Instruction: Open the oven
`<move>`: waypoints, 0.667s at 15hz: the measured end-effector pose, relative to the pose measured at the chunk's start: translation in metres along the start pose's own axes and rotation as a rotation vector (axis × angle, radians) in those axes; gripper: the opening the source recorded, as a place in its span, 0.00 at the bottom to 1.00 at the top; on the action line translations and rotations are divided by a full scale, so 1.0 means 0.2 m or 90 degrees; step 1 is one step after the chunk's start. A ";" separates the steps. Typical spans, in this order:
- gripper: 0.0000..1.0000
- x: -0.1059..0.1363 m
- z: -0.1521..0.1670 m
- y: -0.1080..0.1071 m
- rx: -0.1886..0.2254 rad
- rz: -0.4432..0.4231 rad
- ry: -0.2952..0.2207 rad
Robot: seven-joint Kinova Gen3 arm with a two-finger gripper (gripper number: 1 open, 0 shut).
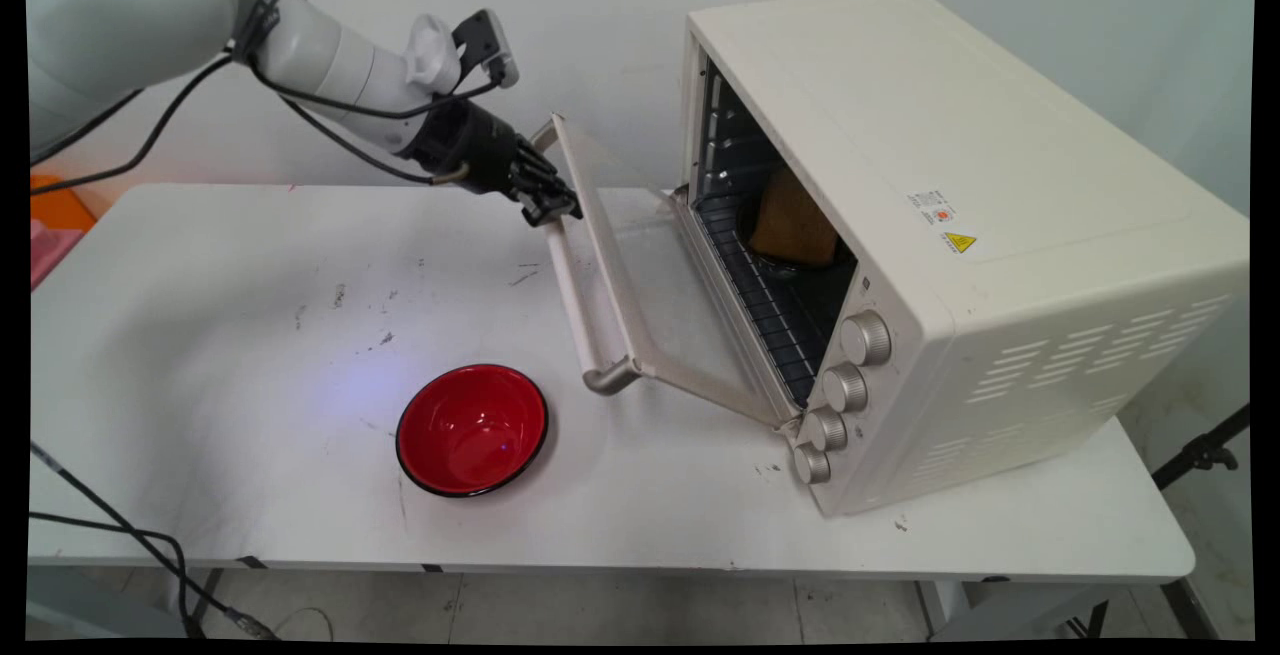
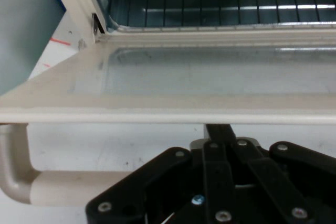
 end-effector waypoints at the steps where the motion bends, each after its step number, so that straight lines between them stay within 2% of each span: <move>1: 0.00 -0.03 0.01 -0.01 -0.002 0.000 0.002; 10: 0.00 -0.24 0.10 -0.06 -0.020 0.001 0.010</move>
